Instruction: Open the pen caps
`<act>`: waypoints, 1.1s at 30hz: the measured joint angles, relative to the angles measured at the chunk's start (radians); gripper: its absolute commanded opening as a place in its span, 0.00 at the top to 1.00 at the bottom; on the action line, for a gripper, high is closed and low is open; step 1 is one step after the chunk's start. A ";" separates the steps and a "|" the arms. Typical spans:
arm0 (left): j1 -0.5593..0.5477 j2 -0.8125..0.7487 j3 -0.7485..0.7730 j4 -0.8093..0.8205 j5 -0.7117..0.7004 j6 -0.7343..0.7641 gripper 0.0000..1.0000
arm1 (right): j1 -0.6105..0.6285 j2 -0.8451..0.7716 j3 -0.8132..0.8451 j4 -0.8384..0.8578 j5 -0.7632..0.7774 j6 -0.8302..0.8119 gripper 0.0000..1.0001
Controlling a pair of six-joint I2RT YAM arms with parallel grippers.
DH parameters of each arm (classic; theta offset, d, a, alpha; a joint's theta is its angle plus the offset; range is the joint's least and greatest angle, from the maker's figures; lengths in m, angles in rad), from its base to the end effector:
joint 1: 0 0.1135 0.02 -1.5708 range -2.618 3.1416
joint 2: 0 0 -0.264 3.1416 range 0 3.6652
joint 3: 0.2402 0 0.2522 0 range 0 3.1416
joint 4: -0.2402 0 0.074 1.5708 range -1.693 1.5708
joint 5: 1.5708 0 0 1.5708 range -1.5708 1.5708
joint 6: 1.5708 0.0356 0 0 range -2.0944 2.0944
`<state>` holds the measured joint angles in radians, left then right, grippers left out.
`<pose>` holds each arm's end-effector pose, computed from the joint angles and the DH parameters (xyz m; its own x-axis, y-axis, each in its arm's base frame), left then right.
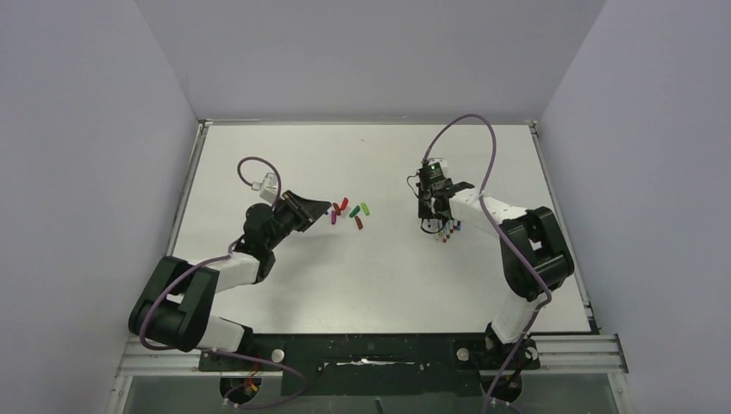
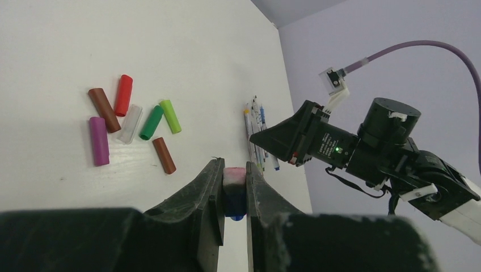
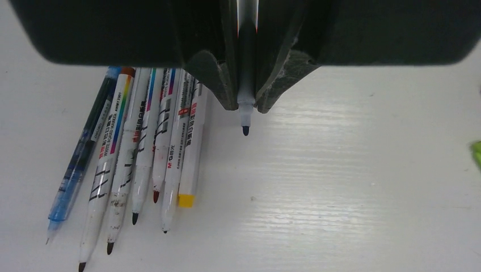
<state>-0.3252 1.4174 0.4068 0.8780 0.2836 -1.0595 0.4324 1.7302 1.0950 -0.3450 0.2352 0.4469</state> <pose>0.2507 -0.0950 0.1845 -0.5580 -0.6954 -0.4528 0.1694 0.4386 -0.8826 0.3260 0.1413 0.1869 -0.8053 0.0912 -0.5858 0.0647 0.9957 0.0661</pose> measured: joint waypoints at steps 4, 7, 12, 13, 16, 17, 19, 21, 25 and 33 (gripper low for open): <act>0.000 0.000 0.003 -0.014 0.000 0.005 1.00 | -0.034 0.049 0.001 0.004 -0.036 -0.014 0.94; 0.000 0.000 0.005 -0.015 0.000 0.008 1.00 | -0.045 0.060 0.001 0.005 -0.051 -0.021 0.86; 0.000 0.000 0.006 -0.016 0.000 0.013 1.00 | -0.046 0.068 0.001 0.007 -0.066 -0.023 0.73; 0.000 0.000 0.006 -0.016 0.000 0.016 1.00 | -0.046 0.068 0.001 0.008 -0.069 -0.024 0.72; 0.000 0.000 0.009 -0.026 -0.002 0.022 1.00 | -0.046 0.068 0.001 0.007 -0.072 -0.024 0.71; 0.000 0.001 0.011 -0.030 -0.004 0.024 1.00 | -0.046 0.068 0.001 0.008 -0.072 -0.024 0.71; 0.000 0.004 0.020 -0.037 -0.009 0.028 1.00 | -0.046 0.068 0.001 0.007 -0.072 -0.024 0.71; 0.000 0.007 0.030 -0.050 -0.016 0.038 1.00 | -0.046 0.068 0.001 0.008 -0.072 -0.024 0.71; 0.000 0.019 0.075 -0.126 -0.045 0.085 1.00 | -0.046 0.065 0.001 0.006 -0.075 -0.024 0.69; -0.001 0.077 0.213 -0.355 -0.195 0.250 1.00 | -0.034 -0.078 -0.007 -0.008 -0.099 -0.021 0.59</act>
<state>-0.3260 1.4948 0.6197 0.5228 0.0883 -0.8097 0.3985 1.6520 1.0878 -0.3534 0.1364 0.4259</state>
